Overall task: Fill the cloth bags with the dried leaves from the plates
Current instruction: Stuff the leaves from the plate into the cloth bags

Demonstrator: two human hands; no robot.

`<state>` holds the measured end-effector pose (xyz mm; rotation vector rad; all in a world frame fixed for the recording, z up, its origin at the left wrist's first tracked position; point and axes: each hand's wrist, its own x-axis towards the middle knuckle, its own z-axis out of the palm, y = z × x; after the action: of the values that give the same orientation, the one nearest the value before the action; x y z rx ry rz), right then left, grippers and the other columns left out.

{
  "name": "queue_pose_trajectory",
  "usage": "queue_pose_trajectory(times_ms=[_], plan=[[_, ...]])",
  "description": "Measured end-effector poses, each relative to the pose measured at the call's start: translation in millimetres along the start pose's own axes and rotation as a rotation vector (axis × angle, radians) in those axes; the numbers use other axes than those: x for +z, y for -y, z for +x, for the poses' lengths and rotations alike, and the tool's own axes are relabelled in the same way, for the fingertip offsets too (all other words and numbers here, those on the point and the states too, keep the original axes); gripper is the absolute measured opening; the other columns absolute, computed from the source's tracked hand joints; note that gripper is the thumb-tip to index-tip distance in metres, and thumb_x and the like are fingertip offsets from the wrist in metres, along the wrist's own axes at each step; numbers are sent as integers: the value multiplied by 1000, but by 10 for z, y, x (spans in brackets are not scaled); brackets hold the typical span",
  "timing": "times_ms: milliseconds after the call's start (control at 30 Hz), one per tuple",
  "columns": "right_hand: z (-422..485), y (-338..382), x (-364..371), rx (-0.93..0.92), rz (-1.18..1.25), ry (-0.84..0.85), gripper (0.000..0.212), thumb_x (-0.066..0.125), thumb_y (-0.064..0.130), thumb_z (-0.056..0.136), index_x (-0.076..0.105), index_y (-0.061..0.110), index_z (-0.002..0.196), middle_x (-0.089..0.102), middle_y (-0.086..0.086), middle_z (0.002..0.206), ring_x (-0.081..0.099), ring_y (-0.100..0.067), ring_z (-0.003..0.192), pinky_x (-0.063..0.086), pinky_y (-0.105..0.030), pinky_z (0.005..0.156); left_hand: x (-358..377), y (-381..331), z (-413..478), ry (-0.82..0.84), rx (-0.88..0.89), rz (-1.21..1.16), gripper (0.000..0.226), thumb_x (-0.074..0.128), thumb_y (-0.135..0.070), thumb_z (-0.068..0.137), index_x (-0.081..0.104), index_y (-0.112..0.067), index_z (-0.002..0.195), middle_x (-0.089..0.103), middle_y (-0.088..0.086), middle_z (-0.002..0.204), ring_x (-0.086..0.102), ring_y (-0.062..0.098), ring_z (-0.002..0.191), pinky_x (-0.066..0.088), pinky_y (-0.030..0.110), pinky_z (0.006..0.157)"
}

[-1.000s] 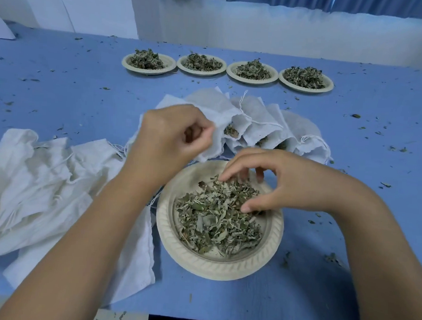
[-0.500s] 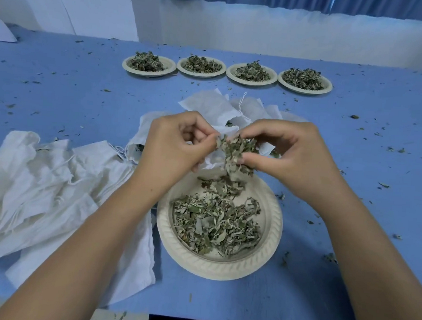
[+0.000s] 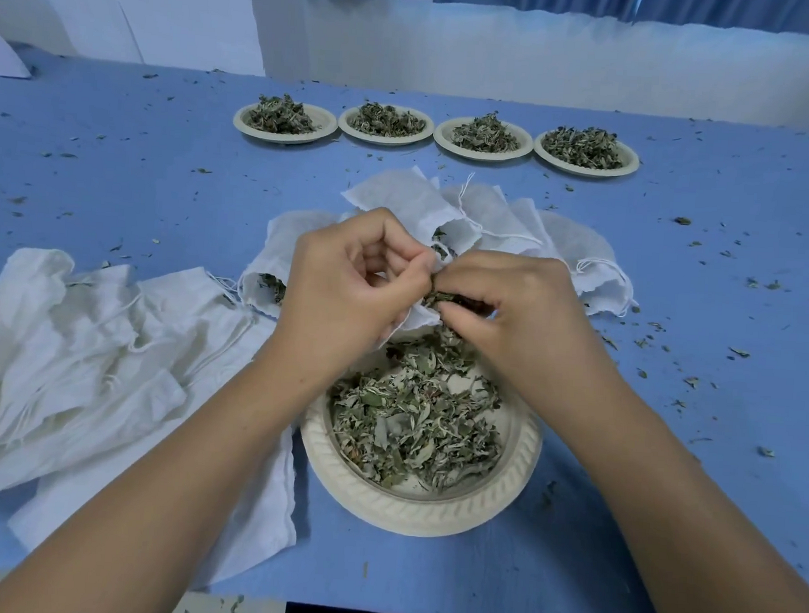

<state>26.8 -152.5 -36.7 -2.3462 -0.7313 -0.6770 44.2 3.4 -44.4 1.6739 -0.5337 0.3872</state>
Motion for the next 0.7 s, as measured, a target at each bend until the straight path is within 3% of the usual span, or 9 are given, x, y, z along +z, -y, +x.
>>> queue_pose_trajectory(times_ms=[133,200,267,367,433,500,600,700], plan=[[6,-13,-61,127,98,85,32,76,13,78,68,9,109,64,1,100,53,-3,84,41,-11,77,21,24,27,-44,13,71,21,69,2,85,64,-15,72,57,-11,56,52,1,49,42,13,53],[13,-23,-112,204,220,61,35,77,17,77,63,14,109,56,8,103,54,-3,91,46,-15,82,24,35,33,-71,5,87,22,69,1,85,63,-16,72,57,-11,56,51,1,49,42,13,53],[18,7,-129,181,289,-6,26,76,8,78,63,10,101,56,5,100,58,-9,92,52,-25,83,16,52,31,-74,-3,69,22,68,-1,86,63,-17,72,57,-12,53,51,1,44,42,15,49],[-4,44,-55,42,155,-82,13,71,-4,76,68,1,88,62,-7,88,61,-19,80,52,-36,72,19,56,13,-46,46,76,19,68,-2,86,63,-16,74,57,-12,54,52,0,46,41,13,50],[-15,56,23,14,-26,-21,13,66,-9,74,68,-1,84,62,-9,83,60,-23,72,49,-38,66,39,54,-8,-26,88,118,14,68,-1,84,64,-10,74,58,-7,56,52,-1,50,41,11,52],[-25,51,66,37,-47,50,15,65,-9,73,68,-1,85,61,-7,82,57,-21,71,48,-34,67,43,60,-17,-26,107,153,11,69,0,83,65,-5,74,60,-2,60,52,-2,54,41,10,55],[-1,26,-4,170,196,88,34,74,0,75,65,7,108,57,2,99,57,-11,86,48,-17,77,13,70,10,-74,71,117,12,68,-1,84,65,-8,75,60,-5,61,53,1,54,43,13,56],[11,11,-68,252,460,-7,36,78,0,73,60,9,103,56,-3,103,60,-10,92,52,-19,79,11,54,25,-107,32,107,19,68,-2,86,63,-15,73,58,-8,58,51,1,49,41,14,52]])
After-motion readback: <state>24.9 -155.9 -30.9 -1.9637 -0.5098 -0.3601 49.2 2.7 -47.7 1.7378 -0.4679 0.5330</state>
